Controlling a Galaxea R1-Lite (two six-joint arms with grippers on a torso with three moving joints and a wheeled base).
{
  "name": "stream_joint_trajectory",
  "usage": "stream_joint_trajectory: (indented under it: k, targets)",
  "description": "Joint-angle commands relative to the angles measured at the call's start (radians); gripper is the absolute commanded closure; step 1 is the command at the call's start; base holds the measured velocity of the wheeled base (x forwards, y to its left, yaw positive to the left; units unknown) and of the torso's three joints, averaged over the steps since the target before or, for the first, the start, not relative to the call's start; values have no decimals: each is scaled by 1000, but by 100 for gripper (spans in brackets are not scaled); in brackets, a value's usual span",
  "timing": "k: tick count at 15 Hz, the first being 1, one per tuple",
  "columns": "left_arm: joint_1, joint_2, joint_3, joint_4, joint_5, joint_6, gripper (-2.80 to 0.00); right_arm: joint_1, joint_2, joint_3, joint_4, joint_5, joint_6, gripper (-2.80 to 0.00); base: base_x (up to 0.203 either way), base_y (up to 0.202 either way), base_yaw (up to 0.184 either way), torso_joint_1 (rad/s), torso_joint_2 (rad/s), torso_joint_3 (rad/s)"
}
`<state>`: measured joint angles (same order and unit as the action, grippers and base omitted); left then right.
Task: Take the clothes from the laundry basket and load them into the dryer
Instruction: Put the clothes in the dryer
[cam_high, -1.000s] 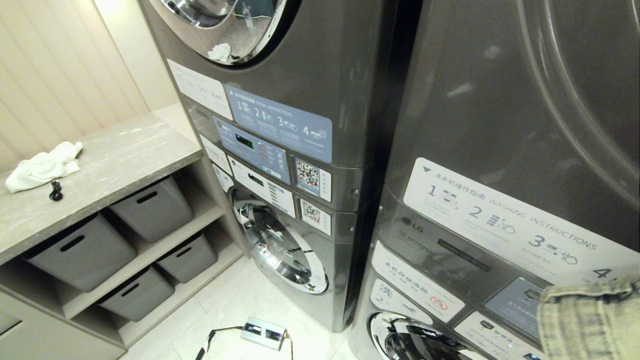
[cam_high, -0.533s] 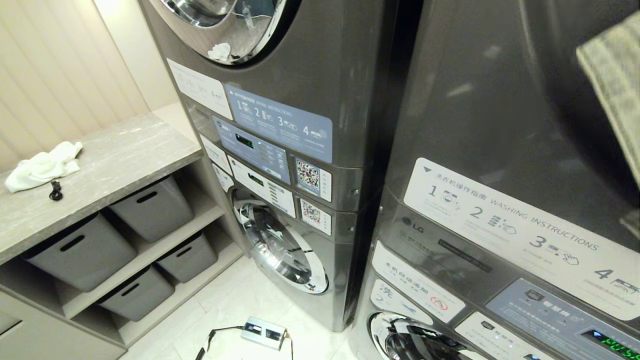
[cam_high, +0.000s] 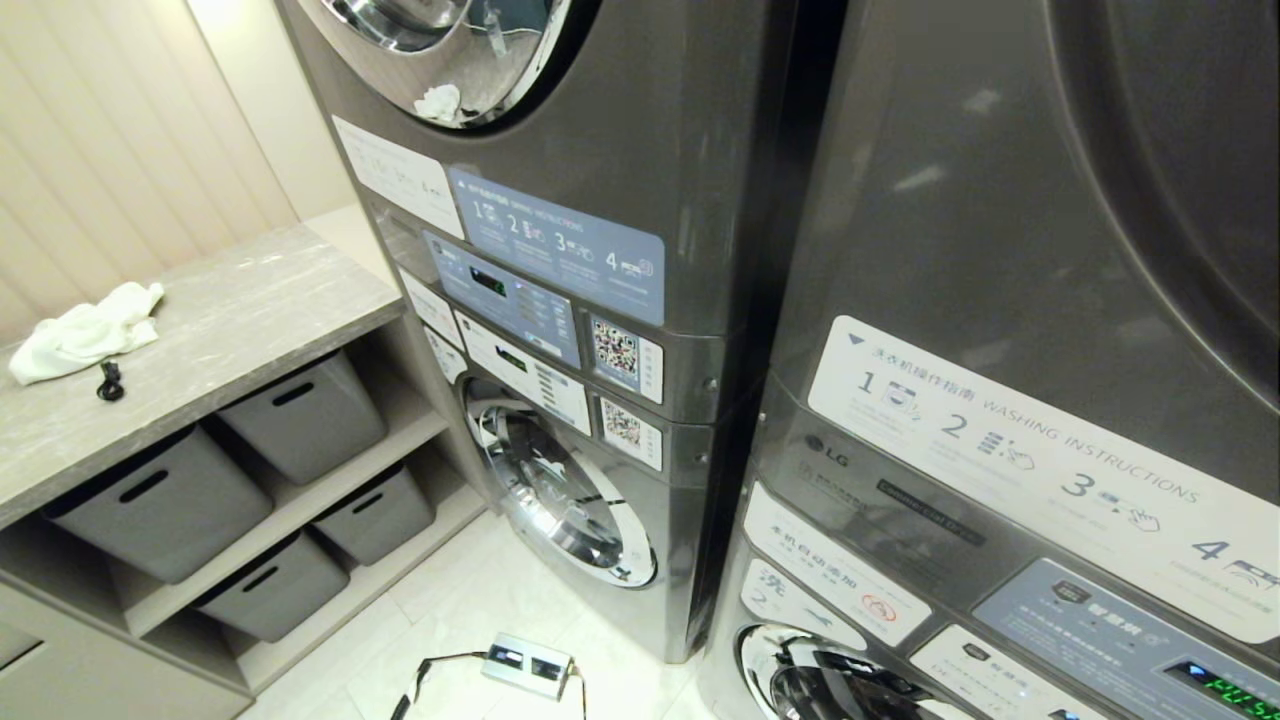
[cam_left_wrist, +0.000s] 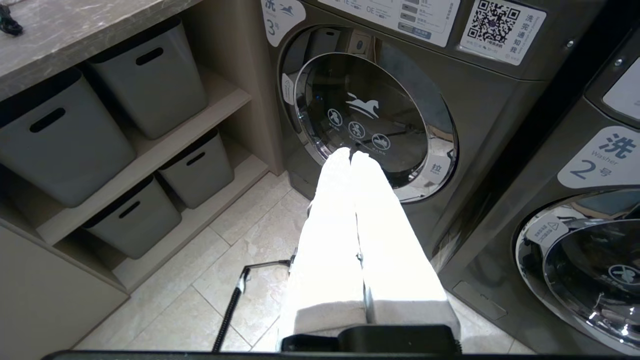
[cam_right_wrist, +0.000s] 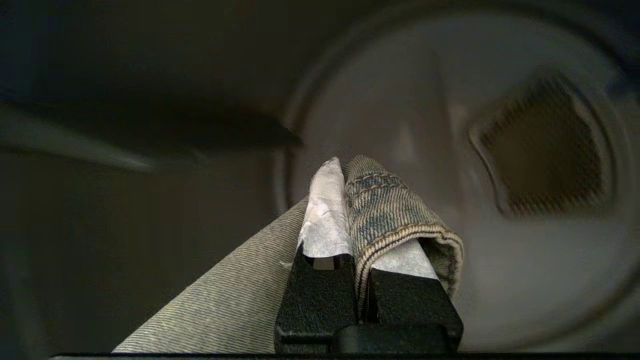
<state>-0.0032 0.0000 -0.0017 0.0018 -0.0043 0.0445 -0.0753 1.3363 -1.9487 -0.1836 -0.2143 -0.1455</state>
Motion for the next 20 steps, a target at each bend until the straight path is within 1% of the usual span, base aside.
stream_joint_trajectory:
  k: [1,5,10,13,15,16,18,19,20]
  targets:
    - [0,0,0,0,3,-8,0,0,58,0,2,-29,-1,0,0,0,0,0,0,0]
    - [0,0,0,-2,3,-12,0,-3,134,19,3,-70,7,0,0,0,0,0,0,0]
    - [0,0,0,-2,3,-12,0,-3,141,19,3,-71,24,0,0,0,0,0,0,0]
    - [0,0,0,1,-5,-9,0,-3,141,23,6,-70,63,0,0,0,0,0,0,0]
    - [0,0,-1,1,-6,-9,0,-3,142,32,7,-65,63,0,0,0,0,0,0,0]
    - [0,0,-1,1,-6,-9,0,-2,142,37,9,-63,63,-280,0,0,0,0,0,0]
    - [0,0,-1,1,-6,-9,0,0,142,54,21,-60,78,-280,0,0,0,0,0,0]
    - [0,0,0,0,-5,-10,0,0,139,59,58,-40,93,-280,0,0,0,0,0,0]
    - [0,0,0,0,-5,-10,0,0,133,54,123,-10,105,-280,0,0,0,0,0,0]
